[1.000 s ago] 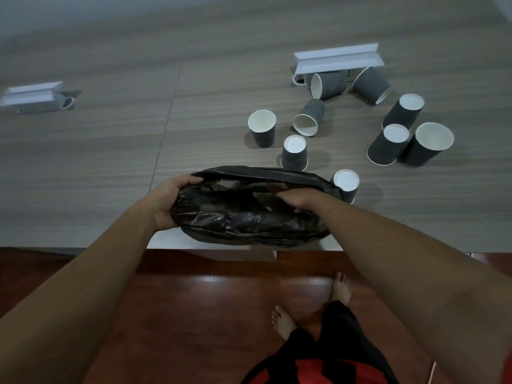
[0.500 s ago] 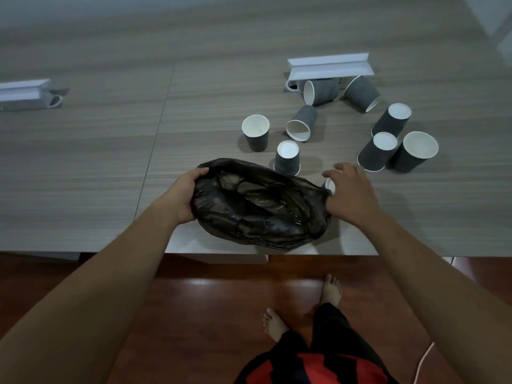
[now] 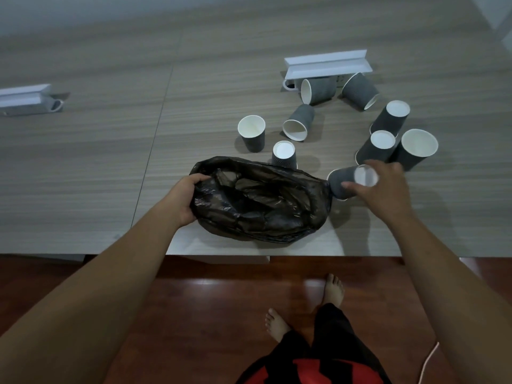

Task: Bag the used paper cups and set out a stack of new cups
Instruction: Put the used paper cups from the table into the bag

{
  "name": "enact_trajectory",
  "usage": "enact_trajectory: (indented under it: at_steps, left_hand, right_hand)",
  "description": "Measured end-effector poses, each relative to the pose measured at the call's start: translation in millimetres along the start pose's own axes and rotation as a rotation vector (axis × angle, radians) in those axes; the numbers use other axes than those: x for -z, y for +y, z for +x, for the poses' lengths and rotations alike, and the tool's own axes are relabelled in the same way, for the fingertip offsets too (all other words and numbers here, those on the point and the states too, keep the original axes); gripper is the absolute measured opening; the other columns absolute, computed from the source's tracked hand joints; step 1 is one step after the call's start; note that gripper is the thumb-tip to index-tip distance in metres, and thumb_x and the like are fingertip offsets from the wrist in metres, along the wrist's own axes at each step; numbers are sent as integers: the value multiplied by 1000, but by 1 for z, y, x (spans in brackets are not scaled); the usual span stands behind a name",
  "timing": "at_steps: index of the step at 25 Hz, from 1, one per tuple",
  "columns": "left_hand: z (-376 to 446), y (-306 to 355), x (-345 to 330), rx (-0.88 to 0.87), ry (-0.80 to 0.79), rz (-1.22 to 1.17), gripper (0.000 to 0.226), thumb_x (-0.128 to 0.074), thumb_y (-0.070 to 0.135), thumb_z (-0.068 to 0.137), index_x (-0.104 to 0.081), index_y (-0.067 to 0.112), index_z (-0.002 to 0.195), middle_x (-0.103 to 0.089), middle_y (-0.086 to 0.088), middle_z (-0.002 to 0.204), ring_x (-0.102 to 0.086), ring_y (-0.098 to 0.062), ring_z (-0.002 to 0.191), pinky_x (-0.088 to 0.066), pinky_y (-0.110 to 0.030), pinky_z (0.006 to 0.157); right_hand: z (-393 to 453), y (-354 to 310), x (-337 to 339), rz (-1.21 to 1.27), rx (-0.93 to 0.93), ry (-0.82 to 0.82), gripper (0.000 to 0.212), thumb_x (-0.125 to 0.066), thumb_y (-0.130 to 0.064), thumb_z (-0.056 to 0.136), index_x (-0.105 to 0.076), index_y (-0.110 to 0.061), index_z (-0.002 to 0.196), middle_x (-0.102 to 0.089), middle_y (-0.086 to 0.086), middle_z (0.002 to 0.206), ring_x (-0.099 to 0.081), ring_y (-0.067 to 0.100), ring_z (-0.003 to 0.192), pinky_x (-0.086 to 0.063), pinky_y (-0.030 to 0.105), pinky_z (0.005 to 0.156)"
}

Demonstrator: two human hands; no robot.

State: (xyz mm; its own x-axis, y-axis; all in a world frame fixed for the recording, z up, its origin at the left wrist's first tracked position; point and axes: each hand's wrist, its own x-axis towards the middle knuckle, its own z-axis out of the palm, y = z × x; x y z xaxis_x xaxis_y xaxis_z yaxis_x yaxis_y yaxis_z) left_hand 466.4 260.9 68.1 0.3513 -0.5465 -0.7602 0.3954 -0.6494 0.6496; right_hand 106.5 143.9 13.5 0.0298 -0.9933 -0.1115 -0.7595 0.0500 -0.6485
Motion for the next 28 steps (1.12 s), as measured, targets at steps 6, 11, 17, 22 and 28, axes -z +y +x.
enact_trajectory:
  at_steps: [6,11,17,22,28]
  left_hand:
    - [-1,-5,-12,33,35,12,20,-52,26,93,-67,12,90,-75,-8,72,-69,-26,75,-54,-35,70]
    - [-6,-9,-18,65,15,36,18,-54,25,90,-67,13,86,-75,-10,74,-69,-28,74,-55,-36,73]
    - [-15,-11,1,61,-20,19,20,-54,27,91,-67,13,89,-76,-12,84,-68,-31,83,-54,-40,79]
    - [-13,-11,-1,67,13,-15,28,-49,33,96,-66,13,87,-75,-11,86,-69,-29,81,-54,-38,74]
    - [-11,-2,-52,71,-24,42,27,-51,31,95,-69,12,87,-76,-12,84,-72,-27,72,-53,-36,73]
  right_hand:
    - [-51,-48,-21,1057,-304,-164,9,-67,-25,87,-61,-19,90,-63,2,89,-61,17,78,-52,29,49]
    - [-50,-85,-116,1118,-594,-616,28,-68,-26,87,-63,-12,111,-66,10,108,-64,22,97,-54,30,60]
    - [-9,-67,-144,1047,-680,-456,41,-67,-27,90,-58,-8,125,-64,10,117,-65,24,94,-59,30,62]
    - [1,-48,-112,700,-507,-450,39,-59,-37,94,-59,-12,124,-62,5,119,-58,22,106,-54,39,90]
    - [21,-39,-28,341,-114,-443,17,-58,-13,85,-73,-19,80,-75,10,87,-67,25,71,-54,31,64]
